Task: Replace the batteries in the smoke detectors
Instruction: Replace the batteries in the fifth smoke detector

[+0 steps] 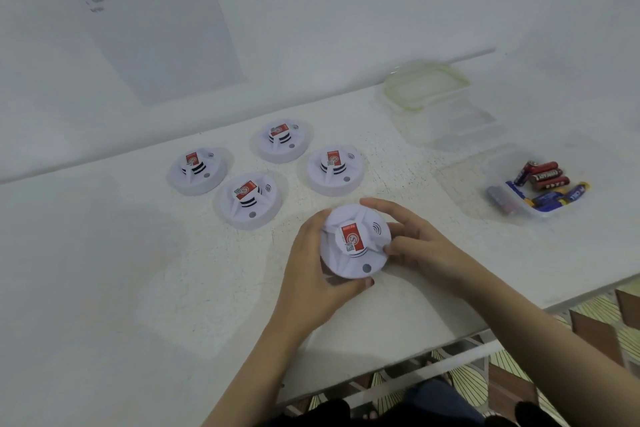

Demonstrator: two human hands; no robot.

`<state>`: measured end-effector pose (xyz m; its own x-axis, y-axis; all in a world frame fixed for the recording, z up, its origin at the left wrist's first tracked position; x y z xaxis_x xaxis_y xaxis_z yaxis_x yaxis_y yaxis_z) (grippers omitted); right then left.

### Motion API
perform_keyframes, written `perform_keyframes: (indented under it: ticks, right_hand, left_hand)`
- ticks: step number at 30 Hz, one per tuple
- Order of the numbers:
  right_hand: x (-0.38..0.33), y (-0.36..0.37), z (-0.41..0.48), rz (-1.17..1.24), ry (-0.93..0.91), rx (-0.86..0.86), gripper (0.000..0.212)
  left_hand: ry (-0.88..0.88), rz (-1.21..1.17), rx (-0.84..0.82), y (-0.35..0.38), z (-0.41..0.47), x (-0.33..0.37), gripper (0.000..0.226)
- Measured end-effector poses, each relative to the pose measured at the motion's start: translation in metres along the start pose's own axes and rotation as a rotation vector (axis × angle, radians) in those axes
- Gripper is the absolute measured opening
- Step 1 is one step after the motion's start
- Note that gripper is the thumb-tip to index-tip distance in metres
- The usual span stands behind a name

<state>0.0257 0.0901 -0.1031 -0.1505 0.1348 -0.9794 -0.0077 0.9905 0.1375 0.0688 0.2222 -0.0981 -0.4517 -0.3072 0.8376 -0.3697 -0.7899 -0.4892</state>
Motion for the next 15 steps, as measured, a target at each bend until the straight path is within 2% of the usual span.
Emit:
perform_keyframes:
  ticks: [3,8,13,15]
  right_hand:
    - [-0.002,-0.004,-0.002,0.02,0.015,-0.004,0.052]
    - [-0.033,-0.045,-0.009,-0.213,-0.033,0.114,0.033]
    - [-0.073,-0.109,-0.023,-0.456,-0.058,0.218,0.028]
    - [-0.09,-0.136,-0.026,-0.516,-0.077,0.248,0.028]
  left_hand:
    - [0.013,0.026,-0.003,0.002,0.003,0.007,0.082]
    - [0.046,0.026,0.039,0.003,0.036,0.037,0.083]
    - [-0.048,0.019,0.045,0.009,0.103,0.056,0.074]
    - [-0.103,0.065,0.066,0.013,0.137,0.057,0.085]
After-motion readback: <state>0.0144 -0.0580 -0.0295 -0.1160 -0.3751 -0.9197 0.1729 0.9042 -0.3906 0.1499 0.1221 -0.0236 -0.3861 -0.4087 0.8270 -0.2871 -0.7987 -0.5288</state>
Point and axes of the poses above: each hand's wrist, its own z-axis towards the middle knuckle, its own y-axis out of the palm, x = y × z, the point moved 9 cm from there along z, towards the middle knuckle, and after that the axes turned 1 degree about z, right-handed, at the moved point
